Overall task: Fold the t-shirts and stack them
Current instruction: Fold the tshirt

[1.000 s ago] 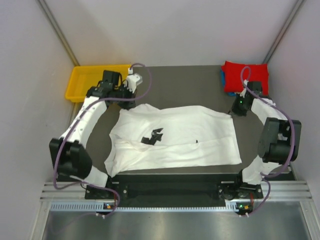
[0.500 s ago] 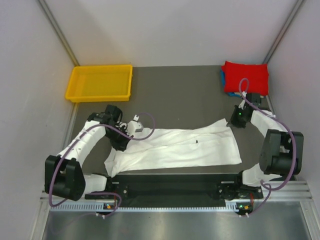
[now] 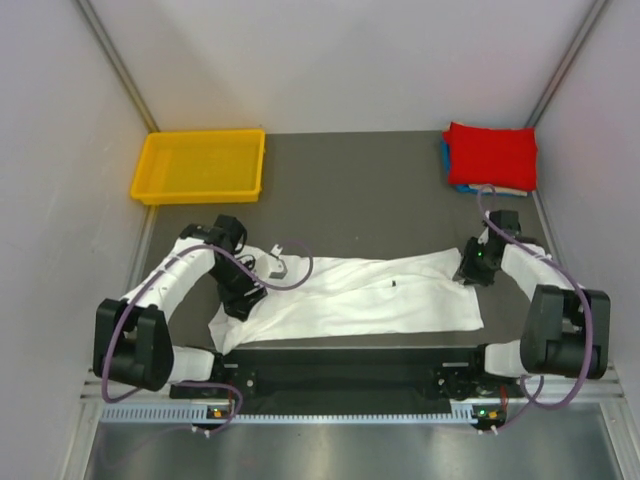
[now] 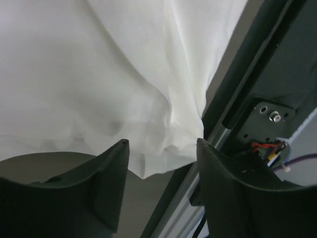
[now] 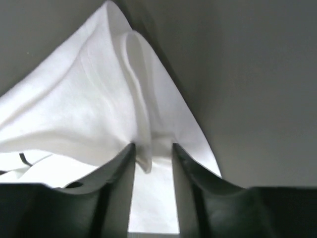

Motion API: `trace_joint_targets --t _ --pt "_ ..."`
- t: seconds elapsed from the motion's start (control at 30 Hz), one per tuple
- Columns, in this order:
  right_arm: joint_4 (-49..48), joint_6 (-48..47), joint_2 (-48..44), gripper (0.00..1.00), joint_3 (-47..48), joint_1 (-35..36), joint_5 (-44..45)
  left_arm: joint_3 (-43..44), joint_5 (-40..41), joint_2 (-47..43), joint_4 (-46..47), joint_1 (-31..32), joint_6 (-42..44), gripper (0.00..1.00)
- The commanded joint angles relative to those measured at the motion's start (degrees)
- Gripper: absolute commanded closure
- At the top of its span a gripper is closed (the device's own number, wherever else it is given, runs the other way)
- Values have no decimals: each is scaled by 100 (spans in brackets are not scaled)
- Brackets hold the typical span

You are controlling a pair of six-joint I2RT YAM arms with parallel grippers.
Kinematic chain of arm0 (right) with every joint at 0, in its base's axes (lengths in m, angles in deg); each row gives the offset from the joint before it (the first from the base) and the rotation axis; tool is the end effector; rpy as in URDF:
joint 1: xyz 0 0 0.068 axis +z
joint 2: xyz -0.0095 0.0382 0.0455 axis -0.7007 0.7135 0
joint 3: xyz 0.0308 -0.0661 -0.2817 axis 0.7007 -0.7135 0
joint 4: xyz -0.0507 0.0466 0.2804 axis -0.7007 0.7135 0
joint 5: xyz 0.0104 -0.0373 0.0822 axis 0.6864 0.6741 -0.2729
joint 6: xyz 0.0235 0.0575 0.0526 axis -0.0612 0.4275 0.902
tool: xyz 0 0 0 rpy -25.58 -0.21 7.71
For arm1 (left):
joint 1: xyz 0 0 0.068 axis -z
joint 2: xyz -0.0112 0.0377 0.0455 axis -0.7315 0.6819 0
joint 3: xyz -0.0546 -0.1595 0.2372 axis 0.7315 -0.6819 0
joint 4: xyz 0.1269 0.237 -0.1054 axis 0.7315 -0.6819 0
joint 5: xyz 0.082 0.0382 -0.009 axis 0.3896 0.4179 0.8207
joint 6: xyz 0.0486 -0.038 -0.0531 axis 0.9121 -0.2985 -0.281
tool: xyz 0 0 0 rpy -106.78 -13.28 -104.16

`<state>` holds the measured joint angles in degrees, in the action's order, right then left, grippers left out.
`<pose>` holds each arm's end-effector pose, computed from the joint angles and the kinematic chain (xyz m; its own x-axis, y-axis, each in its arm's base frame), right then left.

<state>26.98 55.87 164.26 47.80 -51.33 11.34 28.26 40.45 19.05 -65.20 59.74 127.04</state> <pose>0.2697 -0.0212 0.1350 -0.8743 0.3824 -0.2989 0.3192 0.9170 0.2394 0.2124 -0.0729 0.1852 -0.4032 0.8741 -0.2709 0.9108 0.3545 -0.2118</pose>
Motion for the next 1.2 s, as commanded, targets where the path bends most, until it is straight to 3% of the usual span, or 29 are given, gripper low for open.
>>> trace_joint_targets --t 0.0,0.03,0.07,0.17,0.23,0.3,0.4,0.43,0.63,0.67,0.77,0.8,0.83,0.9,0.97,1.07,1.13,1.17 --pt "266 60 -615 61 -50 61 348 695 -214 13 -647 -112 369 34" --pt "466 112 -747 52 107 61 426 872 -231 -5 -473 -426 151 30" --pt "572 130 -791 51 239 61 531 1048 -223 4 -227 -621 -443 28" --pt "574 25 -1002 46 688 79 673 1173 879 170 2244 -842 -2042 25" --pt "233 -98 -854 38 855 88 428 1015 947 537 2901 -843 -2443 24" --pt "204 -133 -521 36 1057 96 383 1032 1059 916 3393 -781 -2759 22" --pt "108 -282 313 36 1391 88 112 1417 1079 1751 3240 -763 -2840 19" --pt "-32 -326 429 35 1383 88 6 1454 1113 2075 3256 -772 -2814 11" --pt "-349 -449 1236 36 1330 96 -311 1410 1282 2745 3686 -772 -2489 9" --pt "-375 -476 1334 38 1330 96 -329 1428 1158 2790 3617 -772 -2366 11" --pt "-463 -441 1467 57 1164 61 -391 1437 561 2860 3318 -693 -2006 56" --pt "-464 -406 1467 71 1120 35 -347 1393 507 2869 3282 -641 -1909 70" --pt "-498 -353 1441 76 1024 -61 -355 1375 507 2913 3282 -484 -1838 100" --pt "-534 -257 1414 88 892 -315 -346 1462 691 3105 3448 -177 -1855 100" --pt "-560 -195 1388 92 795 -544 -320 1804 884 3377 3519 53 -2178 100" --pt "-613 -98 1300 100 592 -1010 -364 3512 1156 4194 3344 466 -2803 100" --pt "-631 -37 1142 100 461 -1282 -364 4315 1297 4915 3116 704 -3023 100" --pt "-648 -2 1081 100 417 -1371 -373 5128 1315 5152 3019 765 -3190 100"
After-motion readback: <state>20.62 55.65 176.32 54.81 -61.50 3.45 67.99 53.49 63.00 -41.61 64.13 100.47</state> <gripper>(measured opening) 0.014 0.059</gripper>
